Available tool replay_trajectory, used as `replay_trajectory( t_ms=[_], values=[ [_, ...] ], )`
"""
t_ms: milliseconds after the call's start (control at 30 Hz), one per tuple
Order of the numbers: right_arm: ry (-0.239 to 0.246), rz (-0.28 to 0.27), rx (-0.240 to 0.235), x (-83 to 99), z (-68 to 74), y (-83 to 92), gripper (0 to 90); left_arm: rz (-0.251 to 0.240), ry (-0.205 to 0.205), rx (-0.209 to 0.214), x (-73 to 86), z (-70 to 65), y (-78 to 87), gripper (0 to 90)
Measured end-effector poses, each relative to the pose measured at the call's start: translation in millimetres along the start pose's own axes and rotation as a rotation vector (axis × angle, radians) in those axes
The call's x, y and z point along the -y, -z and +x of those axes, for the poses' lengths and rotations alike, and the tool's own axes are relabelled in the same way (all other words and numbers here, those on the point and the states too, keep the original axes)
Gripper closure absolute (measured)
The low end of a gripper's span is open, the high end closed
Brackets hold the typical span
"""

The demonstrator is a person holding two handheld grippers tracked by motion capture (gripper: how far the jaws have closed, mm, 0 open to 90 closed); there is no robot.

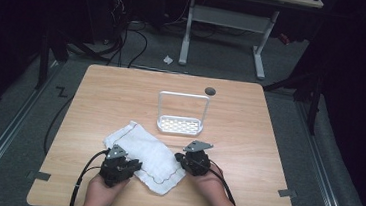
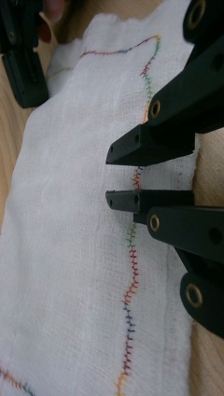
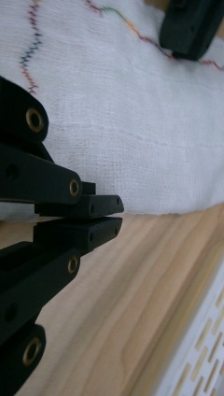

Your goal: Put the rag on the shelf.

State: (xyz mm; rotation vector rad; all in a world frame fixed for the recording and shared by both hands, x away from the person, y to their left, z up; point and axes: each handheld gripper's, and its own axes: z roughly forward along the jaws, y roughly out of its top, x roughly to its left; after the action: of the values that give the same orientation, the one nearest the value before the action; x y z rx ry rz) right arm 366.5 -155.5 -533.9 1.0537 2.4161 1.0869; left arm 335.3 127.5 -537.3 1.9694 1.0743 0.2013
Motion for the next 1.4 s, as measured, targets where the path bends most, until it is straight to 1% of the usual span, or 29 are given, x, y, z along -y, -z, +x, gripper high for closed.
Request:
replay_trajectory(
  t_ms=[33,133,233,267,300,400,433,467,500,567,600,633,667,700,733,767,800,867,900,967,1000,1033,1100,1200,1233,1267,1300,1367,1400],
  values=[
    [-0.001,0.003,-0.003,3.8,3.0,4.1,88.1,0.0,0.0,0.003,0.7,-0.5,0.4,76.0],
    [0.021,0.0,-0.02,18.4,14.1,18.1,88.3,0.007,-0.003,0.024,3.6,-2.2,2.5,76.0],
    [0.042,-0.008,-0.059,35.5,26.3,33.6,88.6,0.02,-0.001,0.073,7.7,-5.1,5.6,75.5],
    [0.05,-0.006,-0.067,40.2,29.9,38.6,88.7,0.024,-0.006,0.087,9.1,-6.8,6.5,75.5],
    [0.062,0.003,-0.078,45.8,35.1,45.8,88.8,0.029,-0.016,0.092,10.2,-9.1,7.4,75.8],
    [0.074,-0.003,-0.078,47.5,38.6,50.3,88.6,0.027,-0.053,0.069,10.6,-14.0,8.9,77.5],
    [0.073,-0.018,-0.078,46.4,38.6,52.0,88.3,0.012,-0.059,0.065,10.0,-14.1,9.8,78.1],
    [0.061,-0.036,-0.078,44.5,38.1,53.6,87.7,-0.011,-0.064,0.06,9.1,-13.7,11.4,78.6],
    [0.052,-0.063,-0.058,39.7,35.8,54.4,85.9,-0.029,-0.063,0.047,7.8,-12.8,13.1,81.1],
    [0.061,-0.074,-0.051,31.9,32.4,50.5,85.9,-0.056,-0.047,0.018,5.0,-7.9,15.7,84.1],
    [0.056,-0.073,-0.05,25.9,29.9,47.1,86.2,-0.058,-0.022,-0.005,3.1,0.2,14.7,84.9],
    [0.053,-0.068,-0.055,18.9,27.2,42.8,86.6,-0.058,-0.022,-0.005,3.1,0.2,14.7,85.9],
    [0.053,-0.068,-0.055,18.9,27.2,42.8,86.6,-0.049,-0.007,-0.01,2.6,4.4,12.6,85.9],
    [0.054,-0.064,-0.062,11.9,24.3,37.1,87.1,-0.036,-0.001,-0.015,2.1,7.6,10.1,86.9],
    [0.053,-0.049,-0.058,-1.7,19.0,22.5,88.3,-0.025,-0.003,-0.027,2.0,9.3,7.9,87.1],
    [0.053,-0.049,-0.058,-1.7,19.0,22.5,88.3,-0.014,-0.005,-0.029,1.9,10.6,6.3,87.1],
    [0.044,-0.035,-0.055,-8.1,17.5,14.0,88.8,-0.009,-0.004,-0.024,1.9,11.1,5.5,87.1],
    [0.047,-0.015,-0.043,-18.3,15.6,-1.7,89.0,-0.007,-0.012,-0.025,2.3,9.8,5.4,87.2],
    [0.051,-0.003,-0.049,-22.3,15.2,-8.8,89.0,-0.002,-0.022,-0.025,2.7,9.2,5.3,87.1],
    [0.078,0.02,-0.047,-27.4,17.6,-19.9,88.9,-0.001,-0.025,-0.021,2.9,8.9,5.0,87.0],
    [0.088,0.035,-0.047,-28.4,18.9,-23.9,88.9,0.002,-0.026,-0.015,2.9,9.5,5.1,86.5],
    [0.1,0.037,-0.044,-27.9,19.9,-25.6,89.0,0.002,-0.026,-0.01,3.0,9.9,5.2,85.7],
    [0.093,0.041,-0.047,-25.9,20.0,-23.0,89.0,0.002,-0.027,0.005,3.6,9.5,5.1,84.2],
    [0.096,0.041,-0.058,-15.9,22.4,-13.1,88.9,0.008,-0.036,0.035,4.0,6.0,3.8,82.9],
    [0.1,0.033,-0.063,-5.4,25.0,-3.4,88.9,0.01,-0.037,0.048,4.1,3.9,2.9,81.8],
    [0.101,0.028,-0.066,0.3,26.2,1.9,88.8,0.013,-0.044,0.059,4.4,1.5,2.0,81.1],
    [0.101,0.028,-0.066,0.3,26.2,1.9,88.8,0.012,-0.052,0.072,4.8,-1.6,0.6,81.1],
    [0.096,0.024,-0.067,11.6,28.4,12.9,88.8,0.013,-0.074,0.096,5.5,-8.7,-2.5,80.0],
    [0.086,0.019,-0.066,22.8,30.3,24.0,88.6,0.018,-0.079,0.11,5.3,-12.3,-4.1,79.2]
  ],
)
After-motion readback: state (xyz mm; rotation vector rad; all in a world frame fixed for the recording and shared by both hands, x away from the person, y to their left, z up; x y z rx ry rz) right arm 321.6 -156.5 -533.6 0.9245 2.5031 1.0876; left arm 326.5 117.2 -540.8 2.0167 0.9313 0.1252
